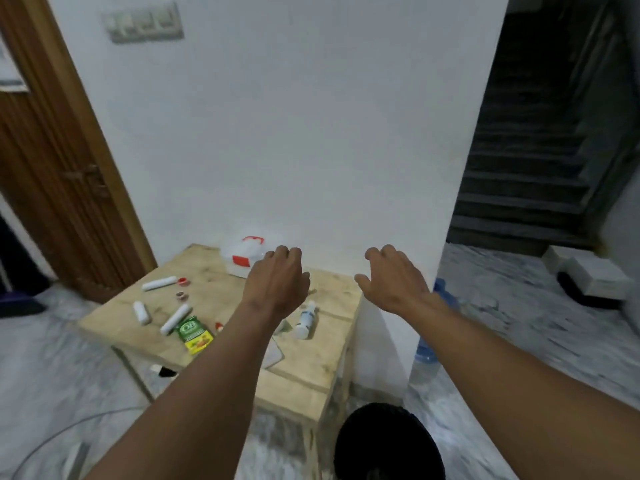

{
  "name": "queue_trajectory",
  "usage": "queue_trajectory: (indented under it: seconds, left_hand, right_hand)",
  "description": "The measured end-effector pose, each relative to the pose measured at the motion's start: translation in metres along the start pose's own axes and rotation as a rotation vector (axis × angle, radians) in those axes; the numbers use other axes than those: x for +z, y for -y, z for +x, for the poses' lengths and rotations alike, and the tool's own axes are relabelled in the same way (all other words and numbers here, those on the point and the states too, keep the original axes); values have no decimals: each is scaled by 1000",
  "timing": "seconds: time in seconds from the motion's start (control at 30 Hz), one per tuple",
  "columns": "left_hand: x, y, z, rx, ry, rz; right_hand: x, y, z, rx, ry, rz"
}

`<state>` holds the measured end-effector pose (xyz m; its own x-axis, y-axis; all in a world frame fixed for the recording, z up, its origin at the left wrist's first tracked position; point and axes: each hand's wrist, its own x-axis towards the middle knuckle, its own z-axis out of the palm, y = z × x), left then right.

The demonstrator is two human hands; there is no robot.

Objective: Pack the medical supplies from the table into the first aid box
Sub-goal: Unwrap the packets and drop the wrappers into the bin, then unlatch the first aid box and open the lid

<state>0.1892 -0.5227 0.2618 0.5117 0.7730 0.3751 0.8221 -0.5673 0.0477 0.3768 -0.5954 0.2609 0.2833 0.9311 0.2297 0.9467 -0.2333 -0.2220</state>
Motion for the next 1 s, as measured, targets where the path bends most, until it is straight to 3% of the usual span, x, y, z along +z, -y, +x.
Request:
queue_trajectory:
  seconds: [0.27, 0.47, 0.7, 1.0]
  left_hand:
    - [14, 99, -37, -100, 47, -32]
    - [28, 199, -28, -77, 65, -81]
    - [69, 313, -26, -7, 224, -129]
    - [141, 383, 42, 11, 318, -199]
  right_hand:
    - [41, 91, 11, -79, 61, -23]
    - [85, 173, 48, 20, 54, 46]
    - [165, 263, 69, 140, 117, 117]
    - [241, 287, 151, 234, 189, 100]
